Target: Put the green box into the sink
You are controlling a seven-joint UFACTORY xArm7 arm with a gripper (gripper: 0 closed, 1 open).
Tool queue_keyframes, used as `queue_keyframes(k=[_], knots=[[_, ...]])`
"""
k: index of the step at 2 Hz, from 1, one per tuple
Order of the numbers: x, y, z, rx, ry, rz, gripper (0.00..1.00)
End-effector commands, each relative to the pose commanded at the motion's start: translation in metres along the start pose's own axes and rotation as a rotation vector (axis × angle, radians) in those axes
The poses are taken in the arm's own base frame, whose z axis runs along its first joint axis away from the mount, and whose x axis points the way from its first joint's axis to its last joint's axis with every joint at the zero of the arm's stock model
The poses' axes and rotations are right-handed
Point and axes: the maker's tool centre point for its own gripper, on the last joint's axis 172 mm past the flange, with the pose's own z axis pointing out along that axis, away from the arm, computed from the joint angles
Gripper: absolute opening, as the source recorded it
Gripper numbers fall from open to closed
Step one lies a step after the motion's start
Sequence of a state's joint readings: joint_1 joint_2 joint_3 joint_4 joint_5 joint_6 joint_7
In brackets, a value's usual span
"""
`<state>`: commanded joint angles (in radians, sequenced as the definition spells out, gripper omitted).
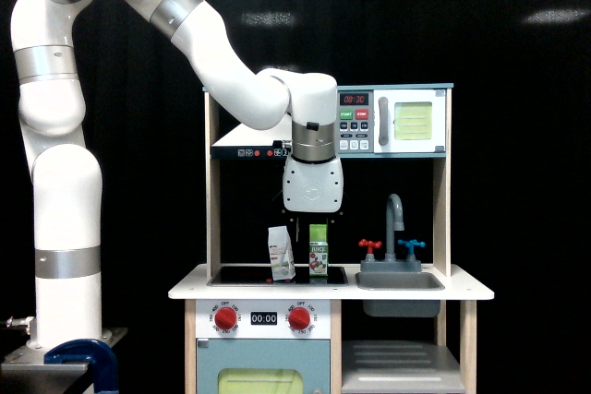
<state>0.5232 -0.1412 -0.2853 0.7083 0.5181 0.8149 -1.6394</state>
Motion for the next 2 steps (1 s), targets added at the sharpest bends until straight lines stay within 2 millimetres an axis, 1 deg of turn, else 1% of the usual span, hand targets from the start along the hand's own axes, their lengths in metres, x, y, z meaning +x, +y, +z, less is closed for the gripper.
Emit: queue_keyframes(k=[1, 2], knots=[[0.04, 0.006, 0.029, 0.0, 0.0, 0.0, 1.0], [0.068, 0.007, 0.049, 0.0, 0.0, 0.0, 1.0]])
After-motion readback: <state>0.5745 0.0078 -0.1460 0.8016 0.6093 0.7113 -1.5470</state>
